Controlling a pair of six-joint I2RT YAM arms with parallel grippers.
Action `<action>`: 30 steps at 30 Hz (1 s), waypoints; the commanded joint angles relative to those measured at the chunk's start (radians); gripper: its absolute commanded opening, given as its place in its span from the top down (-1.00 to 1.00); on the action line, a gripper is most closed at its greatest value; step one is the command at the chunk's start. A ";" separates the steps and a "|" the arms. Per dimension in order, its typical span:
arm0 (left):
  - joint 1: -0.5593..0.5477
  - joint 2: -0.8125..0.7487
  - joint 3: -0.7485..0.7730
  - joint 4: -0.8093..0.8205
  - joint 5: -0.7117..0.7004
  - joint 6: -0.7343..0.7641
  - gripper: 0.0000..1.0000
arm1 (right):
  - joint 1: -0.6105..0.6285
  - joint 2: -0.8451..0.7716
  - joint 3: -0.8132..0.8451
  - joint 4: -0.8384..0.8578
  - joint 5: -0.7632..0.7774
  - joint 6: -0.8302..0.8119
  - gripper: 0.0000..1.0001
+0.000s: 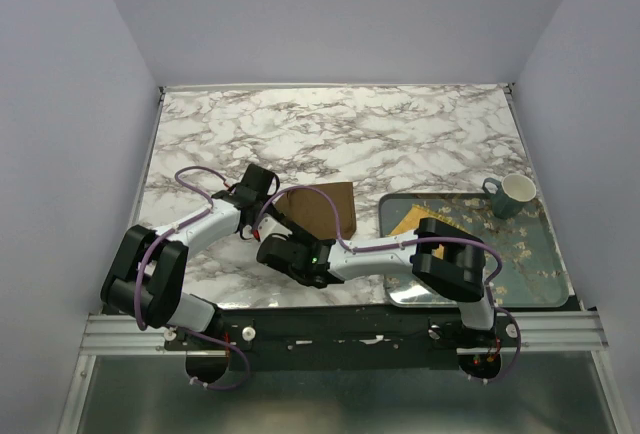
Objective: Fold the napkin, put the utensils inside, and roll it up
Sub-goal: Roll the napkin with the utensil
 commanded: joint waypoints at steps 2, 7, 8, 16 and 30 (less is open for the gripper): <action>-0.017 0.030 -0.025 -0.078 0.021 -0.004 1.00 | 0.006 0.058 0.001 0.026 0.059 -0.043 -0.21; -0.017 0.014 -0.047 -0.050 0.030 0.016 1.00 | -0.032 0.045 -0.055 0.043 -0.013 0.021 0.03; -0.016 0.008 -0.059 -0.049 0.033 0.015 1.00 | -0.041 0.043 -0.056 0.044 -0.021 0.020 0.05; -0.012 -0.036 -0.089 0.006 0.047 0.056 1.00 | -0.101 0.017 -0.107 0.082 -0.210 0.084 0.71; 0.038 -0.337 -0.143 0.040 -0.062 0.197 -0.63 | -0.360 -0.005 -0.227 0.283 -0.884 0.181 0.99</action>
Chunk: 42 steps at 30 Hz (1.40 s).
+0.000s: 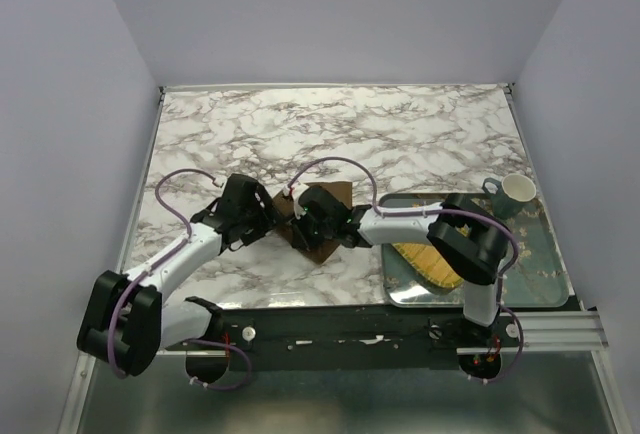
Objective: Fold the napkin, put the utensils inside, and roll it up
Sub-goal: Roll the napkin with the utensil
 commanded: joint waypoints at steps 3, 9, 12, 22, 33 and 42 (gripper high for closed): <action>0.009 -0.150 -0.018 -0.054 -0.060 0.083 -0.67 | -0.145 0.103 -0.032 0.011 -0.426 0.075 0.99; 0.011 -0.109 -0.088 0.080 0.048 0.045 -0.74 | -0.260 0.256 0.026 0.049 -0.823 0.163 0.97; 0.011 -0.045 -0.088 0.101 0.063 0.035 -0.74 | -0.297 0.327 0.034 0.104 -0.968 0.227 0.97; 0.012 0.132 -0.074 0.189 0.016 -0.051 -0.69 | -0.329 0.370 0.011 0.274 -1.078 0.367 0.94; 0.012 0.114 -0.097 0.127 -0.049 -0.037 0.54 | -0.328 0.298 0.081 -0.014 -0.942 0.163 0.71; 0.012 0.123 -0.065 0.094 -0.029 -0.031 0.90 | -0.245 0.082 0.182 -0.421 -0.433 0.019 -0.03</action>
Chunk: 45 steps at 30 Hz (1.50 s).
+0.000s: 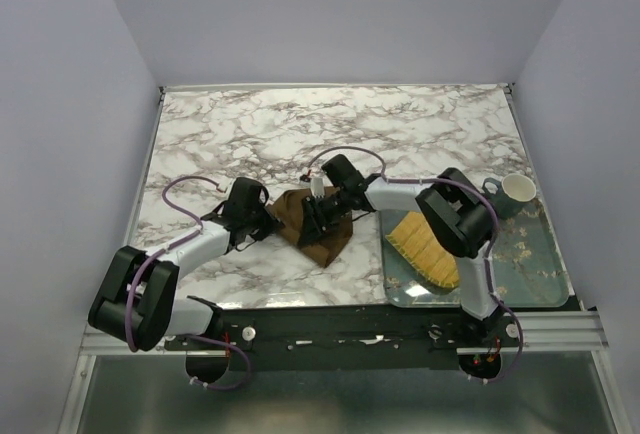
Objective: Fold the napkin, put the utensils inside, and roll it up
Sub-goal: Roll the napkin with the utensil
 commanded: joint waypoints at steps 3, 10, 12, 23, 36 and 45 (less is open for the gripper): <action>-0.003 0.020 0.014 -0.122 -0.011 0.049 0.91 | 0.150 -0.186 0.077 -0.373 0.630 -0.127 -0.20; -0.003 0.027 0.037 -0.138 0.009 0.036 0.92 | 0.346 -0.167 0.175 -0.422 1.041 -0.104 -0.44; -0.003 0.027 0.039 -0.138 0.015 0.028 0.93 | 0.392 -0.135 0.224 -0.444 1.147 -0.102 -0.45; -0.003 0.040 0.042 -0.137 0.058 -0.023 0.94 | 0.497 0.027 0.286 -0.459 1.367 -0.078 -0.34; 0.004 -0.057 0.017 -0.138 0.015 0.059 0.13 | 0.414 -0.135 -0.001 -0.152 1.033 -0.058 0.63; 0.010 -0.206 -0.010 -0.189 0.016 0.129 -0.50 | 0.176 -0.126 -0.198 0.174 0.404 -0.015 0.75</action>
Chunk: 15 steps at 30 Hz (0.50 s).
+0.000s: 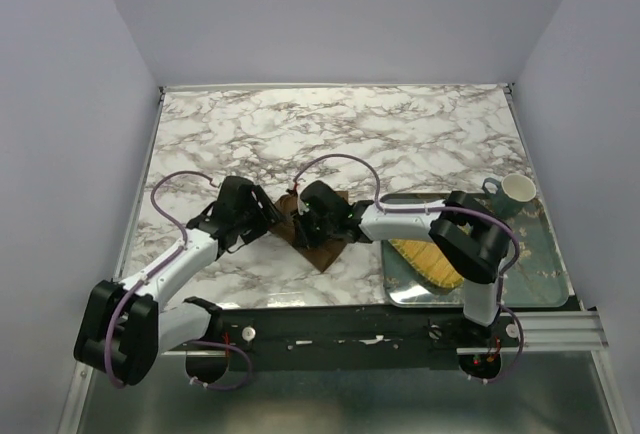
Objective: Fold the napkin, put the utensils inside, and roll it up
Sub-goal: Roll the napkin with the utensil
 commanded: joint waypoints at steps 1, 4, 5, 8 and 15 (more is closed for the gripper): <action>0.004 -0.041 -0.047 -0.013 0.015 0.040 -0.52 | -0.133 0.088 -0.098 0.169 -0.471 0.043 0.75; 0.004 -0.003 -0.064 0.024 0.041 0.033 -0.55 | -0.199 0.155 -0.089 0.229 -0.683 0.067 0.74; 0.004 0.011 -0.068 0.044 0.055 0.030 -0.55 | -0.227 0.189 -0.086 0.243 -0.764 0.081 0.74; 0.001 0.059 -0.064 0.066 0.063 0.012 -0.61 | -0.273 0.231 -0.080 0.313 -0.882 0.141 0.73; -0.002 0.180 -0.016 0.104 0.014 0.003 -0.65 | -0.292 0.291 -0.056 0.359 -1.014 0.176 0.69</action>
